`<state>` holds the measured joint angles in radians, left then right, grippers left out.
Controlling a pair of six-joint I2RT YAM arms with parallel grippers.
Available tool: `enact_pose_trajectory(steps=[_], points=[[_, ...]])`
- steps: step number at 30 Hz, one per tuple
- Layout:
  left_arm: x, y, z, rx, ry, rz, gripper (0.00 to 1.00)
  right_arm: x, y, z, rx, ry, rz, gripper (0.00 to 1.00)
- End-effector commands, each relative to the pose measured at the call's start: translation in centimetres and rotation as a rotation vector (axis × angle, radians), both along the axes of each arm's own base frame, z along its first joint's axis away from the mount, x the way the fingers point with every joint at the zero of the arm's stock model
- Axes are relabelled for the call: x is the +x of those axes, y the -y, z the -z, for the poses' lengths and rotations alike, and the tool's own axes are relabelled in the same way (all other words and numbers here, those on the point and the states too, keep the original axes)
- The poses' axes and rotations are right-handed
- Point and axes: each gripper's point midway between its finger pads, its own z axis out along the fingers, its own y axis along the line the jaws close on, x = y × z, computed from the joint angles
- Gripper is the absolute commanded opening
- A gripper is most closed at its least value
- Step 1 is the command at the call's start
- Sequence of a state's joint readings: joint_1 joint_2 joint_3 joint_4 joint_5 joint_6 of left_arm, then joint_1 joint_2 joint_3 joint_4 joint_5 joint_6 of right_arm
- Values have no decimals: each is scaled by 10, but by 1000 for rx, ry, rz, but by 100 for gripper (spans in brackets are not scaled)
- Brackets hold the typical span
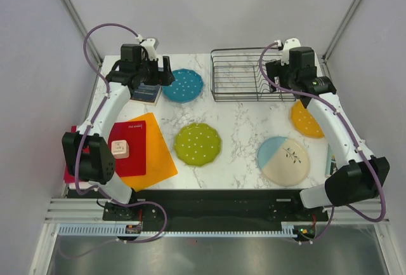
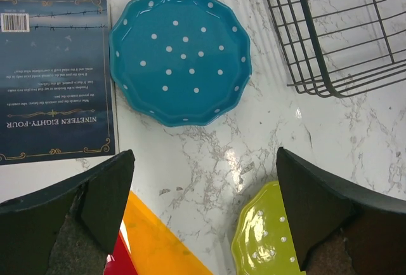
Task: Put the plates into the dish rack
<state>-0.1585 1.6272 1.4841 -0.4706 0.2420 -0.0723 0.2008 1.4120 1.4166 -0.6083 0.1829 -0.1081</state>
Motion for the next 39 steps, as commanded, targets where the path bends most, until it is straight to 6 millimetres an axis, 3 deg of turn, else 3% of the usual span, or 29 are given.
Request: enact_pose_trajectory(steps=[1,5,7,8,9,10,11,12,14,15,18,19,20,25,31,34,39], points=[[4,0,-23,20,69,18,100,30,-12,-52,-10,175,-82,98],[-1,-8,-20,35,63,-19,100,36,-64,-87,39,259,-400,98],[-10,-10,-20,35,64,-20,100,53,-82,-79,100,236,-418,97],[-13,-11,-20,38,64,-27,100,62,-91,-93,121,258,-418,95],[-17,-12,-20,35,64,-31,100,80,-97,-65,135,187,-403,91],[-23,-13,-12,30,43,-37,100,88,-103,-59,173,158,-387,88],[-29,-12,-16,21,49,-34,100,95,-108,-68,187,156,-395,86],[-35,-12,-8,19,29,-33,100,112,-117,-36,202,79,-399,79],[-43,-11,-12,1,35,-33,100,123,-132,-34,239,60,-422,78],[-48,-12,-4,5,19,-35,100,130,-140,-14,241,22,-437,78],[-56,-16,-1,18,20,-42,100,129,-170,7,224,-22,-512,74],[-57,-18,-1,29,23,-45,100,126,-185,4,227,-21,-542,74],[-58,-20,1,36,21,-46,100,121,-195,24,240,-86,-561,73],[-67,-23,10,50,12,-53,100,122,-227,36,313,-133,-562,73],[-73,-23,23,38,-13,-52,100,125,-253,49,367,-154,-548,72],[-73,-20,24,27,-18,-50,100,124,-262,66,340,-176,-524,71],[-74,-20,23,17,-19,-54,100,137,-256,88,286,-167,-366,70]])
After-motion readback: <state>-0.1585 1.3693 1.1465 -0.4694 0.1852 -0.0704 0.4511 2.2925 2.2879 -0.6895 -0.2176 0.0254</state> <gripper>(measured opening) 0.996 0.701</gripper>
